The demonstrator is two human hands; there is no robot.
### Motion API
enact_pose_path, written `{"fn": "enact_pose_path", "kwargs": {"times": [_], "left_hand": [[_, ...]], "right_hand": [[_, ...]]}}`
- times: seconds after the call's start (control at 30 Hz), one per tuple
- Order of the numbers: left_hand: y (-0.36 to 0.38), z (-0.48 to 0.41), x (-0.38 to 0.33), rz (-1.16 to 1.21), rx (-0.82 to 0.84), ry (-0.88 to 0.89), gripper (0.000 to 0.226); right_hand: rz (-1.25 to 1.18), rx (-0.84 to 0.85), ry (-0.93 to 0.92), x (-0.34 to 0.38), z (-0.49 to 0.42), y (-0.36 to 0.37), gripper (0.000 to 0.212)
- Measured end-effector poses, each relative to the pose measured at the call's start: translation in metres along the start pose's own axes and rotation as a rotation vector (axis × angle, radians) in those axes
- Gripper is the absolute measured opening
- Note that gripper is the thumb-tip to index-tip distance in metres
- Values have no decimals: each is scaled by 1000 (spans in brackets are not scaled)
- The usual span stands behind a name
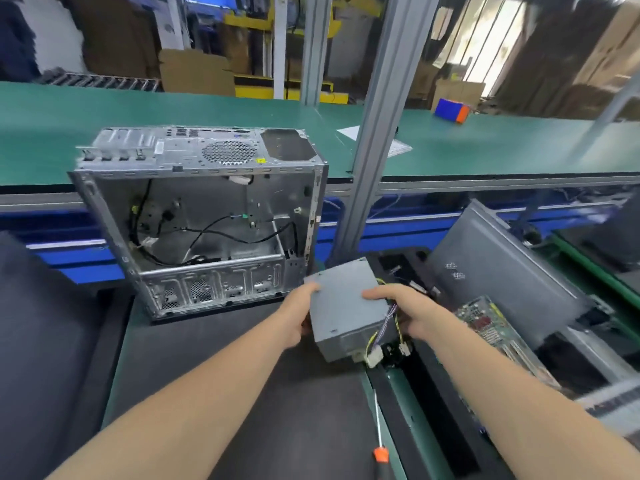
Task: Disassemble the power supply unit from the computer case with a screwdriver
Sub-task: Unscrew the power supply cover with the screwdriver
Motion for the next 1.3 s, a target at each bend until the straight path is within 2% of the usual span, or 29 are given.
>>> {"fn": "enact_pose_path", "kwargs": {"times": [0.17,0.3,0.47,0.57,0.67,0.77,0.9,0.97,1.1,1.17,1.3], "left_hand": [[-70,52,49,-119,-178,-52,30],[-137,103,70,-137,-296,-31,31],[-194,159,83,-145,-409,18,20],[-215,176,91,-135,-430,50,26],[-222,182,98,-87,-390,84,34],[-221,182,101,-80,-364,122,35],[-220,180,101,-132,-365,147,35],[-222,179,100,-113,-382,140,33],[-224,176,100,-76,-411,117,30],[-227,175,100,-53,-429,103,26],[-224,171,97,92,-378,15,20]], "right_hand": [[21,99,79,-62,-4,85,48],[-38,193,101,-100,-14,159,42],[-140,239,65,-130,-22,236,78],[-129,256,46,-140,-23,261,84],[-50,316,41,-135,-22,267,73],[6,335,120,-134,-23,260,58],[-39,311,213,-140,-30,240,55],[-59,248,204,-139,-38,224,49],[156,127,132,-127,-55,191,38],[218,137,119,-121,-59,188,42],[199,255,188,-118,-65,198,67]]}}
Point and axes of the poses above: each hand's wrist, its own z-axis away from the middle knuckle, its own y-axis out of the palm, x = y × z, the point moved 6 cm from there along -z, towards the middle knuckle, and after that the axes turned 14 degrees about x, right-handed, at the moved point
